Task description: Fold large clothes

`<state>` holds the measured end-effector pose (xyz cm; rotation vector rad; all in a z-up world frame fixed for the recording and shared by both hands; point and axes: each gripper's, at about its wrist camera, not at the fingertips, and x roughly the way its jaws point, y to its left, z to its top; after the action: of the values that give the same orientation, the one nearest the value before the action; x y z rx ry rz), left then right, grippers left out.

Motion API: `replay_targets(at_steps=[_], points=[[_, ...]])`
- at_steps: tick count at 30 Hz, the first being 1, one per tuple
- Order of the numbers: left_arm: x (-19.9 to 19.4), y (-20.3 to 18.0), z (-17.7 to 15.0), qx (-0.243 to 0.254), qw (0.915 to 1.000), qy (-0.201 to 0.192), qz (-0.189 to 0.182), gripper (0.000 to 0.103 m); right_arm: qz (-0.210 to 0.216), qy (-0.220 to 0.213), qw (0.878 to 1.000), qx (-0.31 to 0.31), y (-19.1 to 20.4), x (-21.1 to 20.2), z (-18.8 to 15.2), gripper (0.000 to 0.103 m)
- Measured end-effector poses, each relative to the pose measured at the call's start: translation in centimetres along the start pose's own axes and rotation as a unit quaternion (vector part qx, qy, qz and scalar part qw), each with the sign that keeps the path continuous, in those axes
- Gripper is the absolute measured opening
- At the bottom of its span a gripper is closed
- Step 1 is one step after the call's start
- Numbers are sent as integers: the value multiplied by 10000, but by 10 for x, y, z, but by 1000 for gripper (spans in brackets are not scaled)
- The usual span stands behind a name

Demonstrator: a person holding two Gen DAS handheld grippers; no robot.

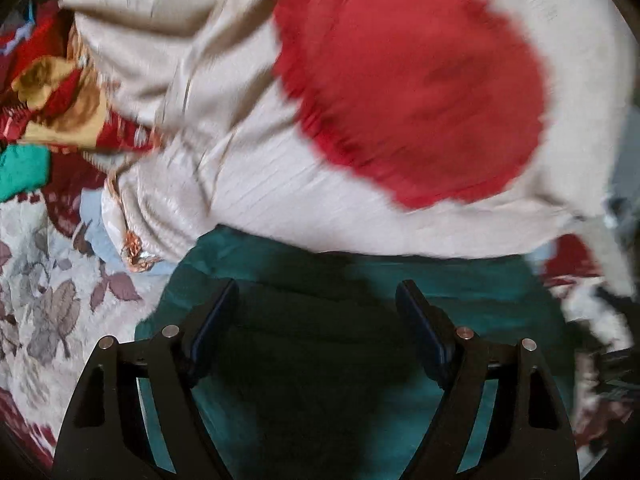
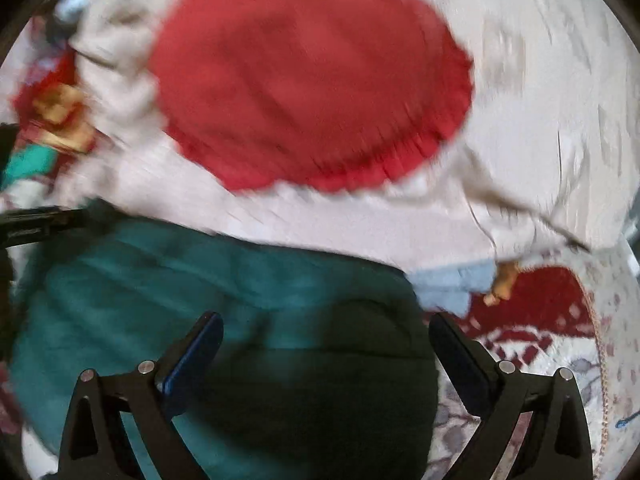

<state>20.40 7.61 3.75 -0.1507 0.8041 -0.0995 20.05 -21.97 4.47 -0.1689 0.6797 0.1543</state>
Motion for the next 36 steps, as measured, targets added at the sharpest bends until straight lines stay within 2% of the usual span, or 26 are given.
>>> replay_targets(at_steps=[2,5,6,7,8,11,15,18,24,32,36], points=[[-9,-14,-14,20,10000,1,-20,81,490,-181,9985,172,9,-20,-6,102],[12,-29,-47,-62,9987,496,-32,81,906,-53,9946,501,21,-18,-26,102],[24,-31,-59,-117,9975,689,51,82,904,122,9944,537,25,-10,-35,102],[28,-30,-68,-121,9978,647,121,83,851,344,9943,548,27,0,-45,103],[28,-31,-73,-85,9988,446,197,83,839,510,9935,568,27,11,-55,103],[28,-35,-78,-63,9992,180,352,85,875,-104,9946,545,27,5,-80,103],[32,-36,-79,-116,9993,99,344,89,982,-89,9930,654,23,10,-80,103],[32,-31,-80,-236,9996,40,145,95,1029,-117,9921,708,22,10,-79,103],[28,-33,-87,-205,9996,-93,150,97,1045,-113,9919,710,22,10,-83,103],[28,-36,-84,-114,9996,122,212,97,972,-69,9932,645,24,11,-83,103],[17,-34,-85,-130,9995,230,193,97,722,-149,9957,560,26,-12,-80,103]])
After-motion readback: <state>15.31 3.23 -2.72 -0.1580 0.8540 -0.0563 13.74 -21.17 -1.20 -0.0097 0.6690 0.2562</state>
